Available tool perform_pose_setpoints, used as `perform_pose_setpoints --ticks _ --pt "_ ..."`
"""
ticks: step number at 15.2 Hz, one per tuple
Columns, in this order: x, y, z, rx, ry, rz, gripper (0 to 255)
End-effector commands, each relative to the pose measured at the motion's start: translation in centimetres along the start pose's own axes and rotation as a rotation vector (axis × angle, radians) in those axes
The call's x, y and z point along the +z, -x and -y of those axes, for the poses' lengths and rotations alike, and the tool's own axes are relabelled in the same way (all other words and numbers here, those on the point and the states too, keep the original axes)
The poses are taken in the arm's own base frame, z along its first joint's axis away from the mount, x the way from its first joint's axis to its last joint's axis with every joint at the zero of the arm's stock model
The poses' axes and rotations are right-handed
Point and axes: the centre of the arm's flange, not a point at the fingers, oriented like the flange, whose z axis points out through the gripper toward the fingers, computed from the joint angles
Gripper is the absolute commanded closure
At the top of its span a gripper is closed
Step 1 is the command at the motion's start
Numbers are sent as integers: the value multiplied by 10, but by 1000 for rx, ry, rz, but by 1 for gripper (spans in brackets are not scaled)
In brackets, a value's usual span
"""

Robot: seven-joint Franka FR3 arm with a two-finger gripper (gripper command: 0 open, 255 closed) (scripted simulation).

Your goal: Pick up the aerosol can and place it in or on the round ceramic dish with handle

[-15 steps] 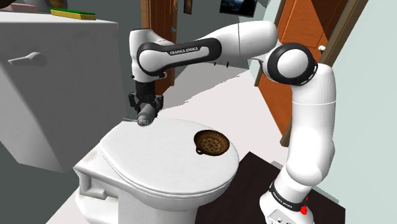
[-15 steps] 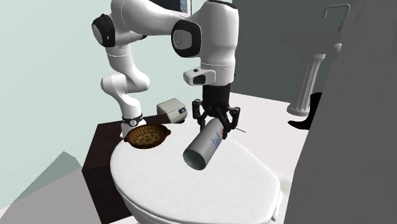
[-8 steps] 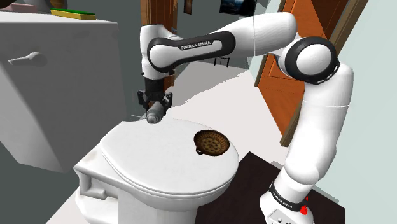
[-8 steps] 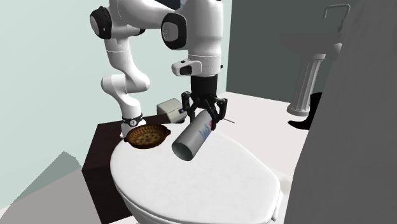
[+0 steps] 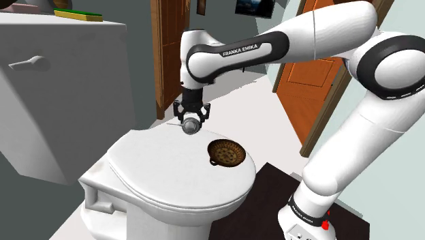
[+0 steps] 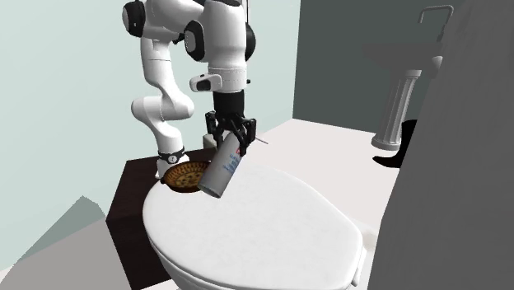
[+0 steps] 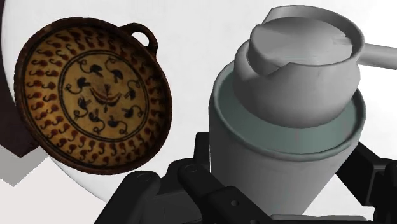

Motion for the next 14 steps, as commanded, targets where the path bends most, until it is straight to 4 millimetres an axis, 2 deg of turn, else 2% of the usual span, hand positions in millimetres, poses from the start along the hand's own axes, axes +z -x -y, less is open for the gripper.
perform_pose_setpoints --ticks 1,12,13,14 --pt "0 6 -28 0 -2 0 255" --pt "2 24 -172 0 -2 0 255" --pt "3 27 -192 0 -2 0 255" --pt "8 26 -191 0 -2 0 255"
